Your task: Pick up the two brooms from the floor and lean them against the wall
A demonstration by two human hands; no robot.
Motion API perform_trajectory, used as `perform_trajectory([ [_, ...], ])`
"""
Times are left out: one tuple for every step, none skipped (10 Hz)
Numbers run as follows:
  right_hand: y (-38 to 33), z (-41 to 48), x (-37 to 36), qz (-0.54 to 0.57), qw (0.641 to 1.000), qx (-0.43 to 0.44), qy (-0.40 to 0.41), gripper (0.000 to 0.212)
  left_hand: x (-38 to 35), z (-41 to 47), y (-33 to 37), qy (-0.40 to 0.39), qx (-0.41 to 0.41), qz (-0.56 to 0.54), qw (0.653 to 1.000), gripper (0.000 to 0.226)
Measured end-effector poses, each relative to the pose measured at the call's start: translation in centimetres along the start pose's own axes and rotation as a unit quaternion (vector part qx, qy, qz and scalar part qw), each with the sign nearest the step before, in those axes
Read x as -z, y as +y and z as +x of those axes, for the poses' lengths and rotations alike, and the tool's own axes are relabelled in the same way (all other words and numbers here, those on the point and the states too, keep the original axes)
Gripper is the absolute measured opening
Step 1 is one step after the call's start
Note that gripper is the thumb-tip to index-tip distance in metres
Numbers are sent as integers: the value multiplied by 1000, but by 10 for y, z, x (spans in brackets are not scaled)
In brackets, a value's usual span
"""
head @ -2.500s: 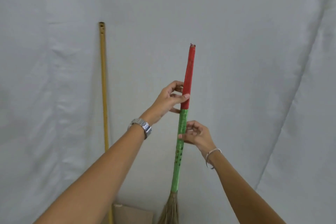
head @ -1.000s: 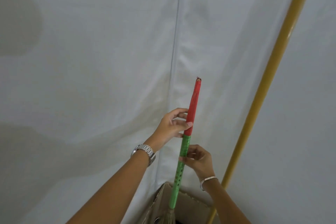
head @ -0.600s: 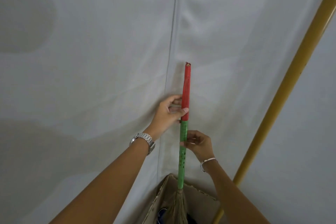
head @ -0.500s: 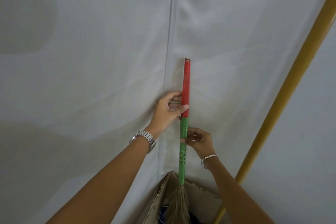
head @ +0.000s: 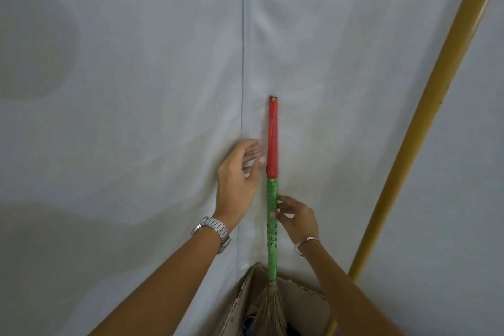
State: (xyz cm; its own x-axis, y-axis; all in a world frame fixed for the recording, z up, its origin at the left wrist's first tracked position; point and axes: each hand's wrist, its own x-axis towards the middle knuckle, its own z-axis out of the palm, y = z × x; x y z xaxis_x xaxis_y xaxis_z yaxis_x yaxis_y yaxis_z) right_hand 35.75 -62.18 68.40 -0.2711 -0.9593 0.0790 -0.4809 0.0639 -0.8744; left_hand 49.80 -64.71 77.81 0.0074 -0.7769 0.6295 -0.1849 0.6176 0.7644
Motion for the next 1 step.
perform_trajectory([
  [-6, -19, 9, -163, 986, 30, 11, 42, 6, -3, 16, 9, -33, 41, 999, 30],
])
